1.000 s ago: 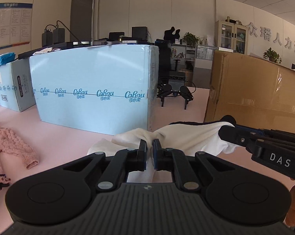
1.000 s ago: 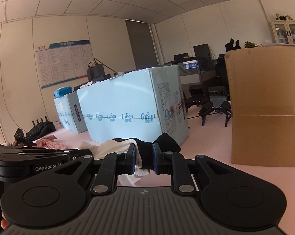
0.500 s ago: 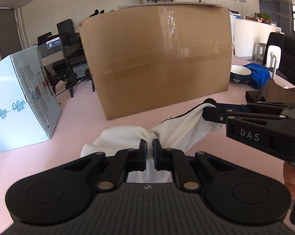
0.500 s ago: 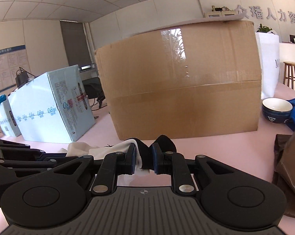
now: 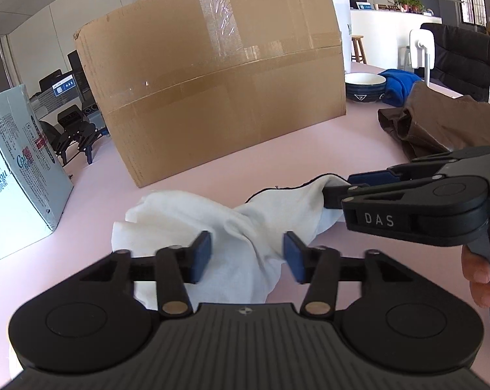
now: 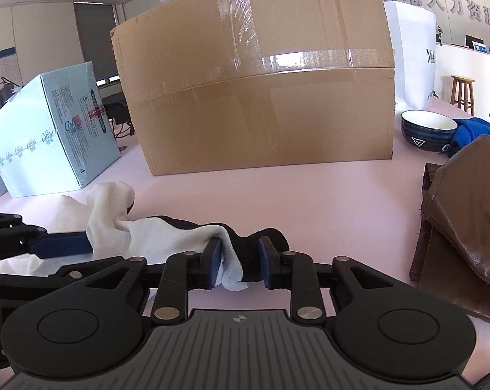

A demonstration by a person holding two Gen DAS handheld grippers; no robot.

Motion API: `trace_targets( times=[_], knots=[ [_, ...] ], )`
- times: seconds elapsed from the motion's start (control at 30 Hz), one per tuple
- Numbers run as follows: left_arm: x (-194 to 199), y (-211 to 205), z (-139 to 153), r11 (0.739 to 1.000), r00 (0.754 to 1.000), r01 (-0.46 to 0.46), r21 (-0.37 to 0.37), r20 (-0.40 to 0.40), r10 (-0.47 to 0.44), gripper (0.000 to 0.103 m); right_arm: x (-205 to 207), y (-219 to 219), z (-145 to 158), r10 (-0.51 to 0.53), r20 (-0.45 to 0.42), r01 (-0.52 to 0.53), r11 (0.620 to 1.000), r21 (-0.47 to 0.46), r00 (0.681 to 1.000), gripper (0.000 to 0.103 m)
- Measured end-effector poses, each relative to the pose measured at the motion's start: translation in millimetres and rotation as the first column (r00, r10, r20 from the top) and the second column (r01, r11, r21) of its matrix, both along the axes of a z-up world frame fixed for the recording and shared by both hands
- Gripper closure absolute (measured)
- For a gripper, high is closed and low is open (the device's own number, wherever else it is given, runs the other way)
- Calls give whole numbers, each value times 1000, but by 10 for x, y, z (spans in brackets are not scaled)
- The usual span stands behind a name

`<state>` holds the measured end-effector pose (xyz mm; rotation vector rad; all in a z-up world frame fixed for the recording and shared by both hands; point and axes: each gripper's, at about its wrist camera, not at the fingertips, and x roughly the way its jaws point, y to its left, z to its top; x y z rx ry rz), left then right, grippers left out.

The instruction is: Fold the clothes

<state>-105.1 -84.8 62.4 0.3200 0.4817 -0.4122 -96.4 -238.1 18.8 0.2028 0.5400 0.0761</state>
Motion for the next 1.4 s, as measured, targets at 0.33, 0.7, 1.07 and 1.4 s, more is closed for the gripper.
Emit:
trace_targets(
  times=[0.33,0.7,1.07,1.4],
  knots=[
    [-156,883,105,980,971,-185,-73,143,194,10,-180,-145,110,-1,123,-9,997,77,992,0],
    [-218,2123,-27,893,892,-450,13,65,448,10,-16,351,444,272,174,-256,961,-108,946,0],
    [-51,2615,-84,920,912,-385,-78,-189,365,10,669,1104,557,424,38,-412,895,-170,905,3],
    [198,2703,-140,876,861,-453,-164,-334,383,12,789,1297,525,402,-34,-402,903,-149,915,40]
  ],
)
